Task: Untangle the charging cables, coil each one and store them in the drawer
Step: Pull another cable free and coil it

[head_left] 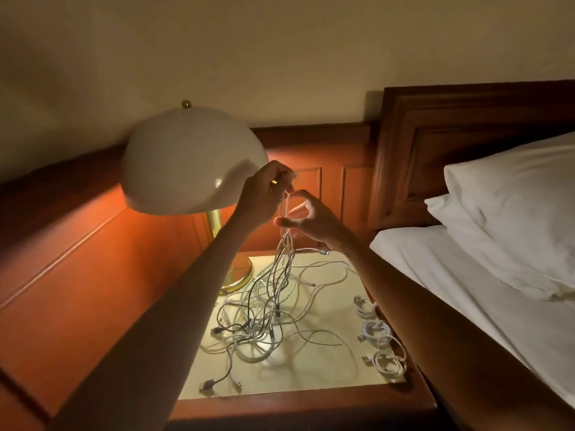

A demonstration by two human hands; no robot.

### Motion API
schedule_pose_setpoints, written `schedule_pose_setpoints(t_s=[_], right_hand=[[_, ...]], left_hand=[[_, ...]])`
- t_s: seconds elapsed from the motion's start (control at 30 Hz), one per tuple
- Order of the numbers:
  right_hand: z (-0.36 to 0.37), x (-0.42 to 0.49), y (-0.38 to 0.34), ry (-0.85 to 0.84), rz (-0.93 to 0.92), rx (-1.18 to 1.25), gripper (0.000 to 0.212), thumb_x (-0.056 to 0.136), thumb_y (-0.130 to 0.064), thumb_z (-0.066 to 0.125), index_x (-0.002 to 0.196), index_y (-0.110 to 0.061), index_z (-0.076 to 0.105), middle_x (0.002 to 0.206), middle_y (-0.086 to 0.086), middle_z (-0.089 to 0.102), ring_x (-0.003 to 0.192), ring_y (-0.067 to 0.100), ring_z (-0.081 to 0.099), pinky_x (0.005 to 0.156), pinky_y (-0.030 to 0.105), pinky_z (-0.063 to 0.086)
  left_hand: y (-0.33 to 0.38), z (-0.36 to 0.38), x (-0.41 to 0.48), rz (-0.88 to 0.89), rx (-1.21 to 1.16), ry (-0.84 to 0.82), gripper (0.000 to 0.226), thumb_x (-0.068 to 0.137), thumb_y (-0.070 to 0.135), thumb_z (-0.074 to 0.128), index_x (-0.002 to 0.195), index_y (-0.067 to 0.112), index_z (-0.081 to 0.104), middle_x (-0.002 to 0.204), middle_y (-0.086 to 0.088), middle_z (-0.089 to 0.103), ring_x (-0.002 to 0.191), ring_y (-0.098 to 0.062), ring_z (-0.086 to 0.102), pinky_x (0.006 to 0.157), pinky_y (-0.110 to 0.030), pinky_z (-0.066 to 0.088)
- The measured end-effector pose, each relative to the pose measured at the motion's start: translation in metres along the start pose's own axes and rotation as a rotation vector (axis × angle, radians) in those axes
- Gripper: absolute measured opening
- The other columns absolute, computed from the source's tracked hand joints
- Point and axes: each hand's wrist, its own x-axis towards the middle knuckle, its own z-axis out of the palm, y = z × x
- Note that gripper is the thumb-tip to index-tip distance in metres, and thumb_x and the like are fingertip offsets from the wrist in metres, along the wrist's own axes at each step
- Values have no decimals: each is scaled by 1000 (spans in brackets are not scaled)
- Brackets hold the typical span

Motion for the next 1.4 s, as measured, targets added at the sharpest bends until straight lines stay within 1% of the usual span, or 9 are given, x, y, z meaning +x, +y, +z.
schedule_pose_setpoints(t_s=[0.13, 0.2, 0.33, 0.7, 0.93, 1.07, 1.17, 1.27, 1.4], right_hand=[[-6, 14, -22, 93, -47, -45, 12, 90, -16, 71, 98, -7, 69, 101, 18, 74, 59, 11, 70, 57, 21, 59], [-12, 17, -34, 189, -40, 41, 15, 91, -12, 71, 99, 0, 71, 95, 20, 75, 60, 19, 70, 57, 25, 61], [-21, 21, -63, 272, -23, 164, 18, 93, -9, 67, 104, 6, 70, 93, 22, 74, 61, 25, 70, 61, 31, 62], [-48, 33, -96, 298, -115, 487, 7, 95, -4, 63, 88, -2, 65, 83, 15, 70, 71, 25, 73, 72, 36, 62], [-59, 28, -109, 300, -178, 759, 9, 98, -4, 58, 99, 4, 62, 88, 16, 67, 79, 23, 69, 76, 33, 60], [-75, 28, -112, 346, -207, 923, 8, 97, -3, 59, 92, 2, 62, 85, 15, 66, 76, 23, 69, 76, 34, 58], [-79, 27, -110, 339, -194, 945, 7, 97, -2, 59, 92, 2, 61, 85, 15, 66, 73, 23, 70, 74, 32, 59], [-69, 26, -107, 310, -144, 881, 9, 97, -1, 57, 90, -1, 63, 80, 13, 69, 71, 21, 71, 73, 32, 59], [-62, 20, -114, 270, -123, 954, 11, 98, 0, 56, 90, 0, 63, 81, 13, 68, 72, 20, 71, 72, 29, 60]], left_hand=[[-19, -5, -17, -95, -179, 156, 14, 101, 20, 53, 110, 15, 63, 101, 3, 70, 86, -2, 65, 76, -26, 52], [-34, 2, -39, -181, -200, 183, 30, 97, 16, 59, 127, 19, 56, 124, 0, 63, 92, -7, 61, 79, -26, 52], [-67, 38, -83, -452, -147, -246, 88, 83, 33, 77, 152, 32, 23, 149, -3, 41, 132, -19, 42, 105, -32, 38], [-57, 57, -57, -407, -242, -283, 118, 58, 56, 89, 152, 42, 19, 151, 9, 36, 135, -12, 37, 113, -37, 32], [-75, 70, -75, -530, 28, -175, 37, 100, 49, 45, 111, 22, 67, 111, -6, 71, 92, -16, 61, 74, -27, 45], [-99, 54, -86, -585, 334, -168, 12, 98, 47, 49, 100, 37, 55, 108, 2, 67, 93, -20, 62, 86, -42, 53], [-105, 47, -85, -631, 458, -247, 45, 85, 22, 66, 123, 35, 44, 119, -4, 58, 106, -25, 57, 93, -49, 50], [-88, 38, -70, -616, 70, -234, 85, 61, 26, 79, 132, 47, 36, 132, -5, 50, 116, -23, 52, 96, -46, 51], [-53, 37, -53, -451, 18, -325, 45, 94, 41, 62, 135, 26, 48, 128, -1, 63, 97, -11, 61, 79, -23, 50]])
